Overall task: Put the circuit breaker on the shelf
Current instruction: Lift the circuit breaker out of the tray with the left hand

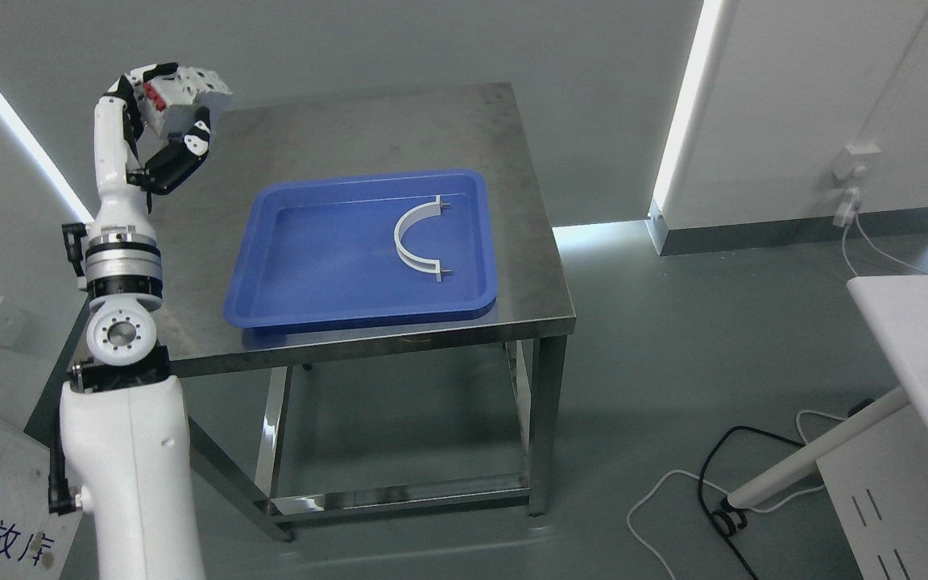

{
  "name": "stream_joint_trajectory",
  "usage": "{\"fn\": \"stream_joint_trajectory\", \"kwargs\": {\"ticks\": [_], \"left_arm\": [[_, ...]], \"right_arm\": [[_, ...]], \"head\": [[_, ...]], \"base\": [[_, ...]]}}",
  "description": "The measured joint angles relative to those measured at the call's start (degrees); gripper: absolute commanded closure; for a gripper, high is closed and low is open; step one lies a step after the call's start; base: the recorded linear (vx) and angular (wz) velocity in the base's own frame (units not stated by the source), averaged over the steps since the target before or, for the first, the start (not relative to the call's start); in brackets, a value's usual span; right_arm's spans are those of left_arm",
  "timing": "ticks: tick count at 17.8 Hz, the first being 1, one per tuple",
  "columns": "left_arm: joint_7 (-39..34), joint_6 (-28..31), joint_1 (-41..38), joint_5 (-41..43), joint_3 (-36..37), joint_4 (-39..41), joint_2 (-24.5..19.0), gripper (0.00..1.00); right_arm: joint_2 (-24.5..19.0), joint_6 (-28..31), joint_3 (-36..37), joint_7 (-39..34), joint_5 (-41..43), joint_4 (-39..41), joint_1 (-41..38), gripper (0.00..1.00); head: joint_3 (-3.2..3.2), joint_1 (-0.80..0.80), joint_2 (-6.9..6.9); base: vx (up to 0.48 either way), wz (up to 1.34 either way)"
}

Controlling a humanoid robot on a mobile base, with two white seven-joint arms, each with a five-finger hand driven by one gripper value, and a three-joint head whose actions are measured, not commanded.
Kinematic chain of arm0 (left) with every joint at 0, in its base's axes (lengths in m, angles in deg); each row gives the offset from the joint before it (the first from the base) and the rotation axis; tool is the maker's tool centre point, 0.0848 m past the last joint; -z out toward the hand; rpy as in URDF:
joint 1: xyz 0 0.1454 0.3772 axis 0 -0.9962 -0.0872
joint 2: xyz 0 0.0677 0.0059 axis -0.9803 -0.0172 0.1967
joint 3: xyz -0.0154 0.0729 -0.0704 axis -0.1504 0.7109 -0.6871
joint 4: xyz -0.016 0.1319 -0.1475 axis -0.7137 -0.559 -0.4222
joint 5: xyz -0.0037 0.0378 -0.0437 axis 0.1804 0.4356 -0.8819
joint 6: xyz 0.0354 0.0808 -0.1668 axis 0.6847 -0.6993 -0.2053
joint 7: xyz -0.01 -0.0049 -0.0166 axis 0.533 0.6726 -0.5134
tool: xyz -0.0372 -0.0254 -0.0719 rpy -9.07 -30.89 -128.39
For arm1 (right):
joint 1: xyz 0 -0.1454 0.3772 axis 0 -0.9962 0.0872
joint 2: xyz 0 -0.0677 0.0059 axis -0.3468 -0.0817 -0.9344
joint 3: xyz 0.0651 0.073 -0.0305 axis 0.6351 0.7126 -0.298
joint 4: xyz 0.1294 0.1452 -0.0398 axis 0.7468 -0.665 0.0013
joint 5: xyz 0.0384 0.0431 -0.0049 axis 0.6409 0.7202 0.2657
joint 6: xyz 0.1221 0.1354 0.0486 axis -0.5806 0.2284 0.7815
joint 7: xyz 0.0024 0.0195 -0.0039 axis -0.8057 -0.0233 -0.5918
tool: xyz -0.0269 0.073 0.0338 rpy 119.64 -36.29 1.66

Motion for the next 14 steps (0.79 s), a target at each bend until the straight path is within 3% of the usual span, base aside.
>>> {"fn": "stream_joint_trajectory", "kwargs": {"ticks": [9, 14], "left_arm": [[0.07, -3.64, -17.49, -8.44, -0.82, 12.97, 2.01, 0.89], [0.9, -9.07, -25.63, -11.04, -0.09, 16.88, 2.6, 0.89]], "right_arm": [[0.0, 0.0, 0.0, -0.32, -0.02, 0.0, 0.01, 0.0], [0.0, 0.0, 0.0, -0.02, -0.01, 0.0, 0.01, 0.0]], "head": [[0.0, 0.0, 0.0], [0.0, 0.0, 0.0]], "base": [[0.002, 0.01], [0.014, -0.03]]}}
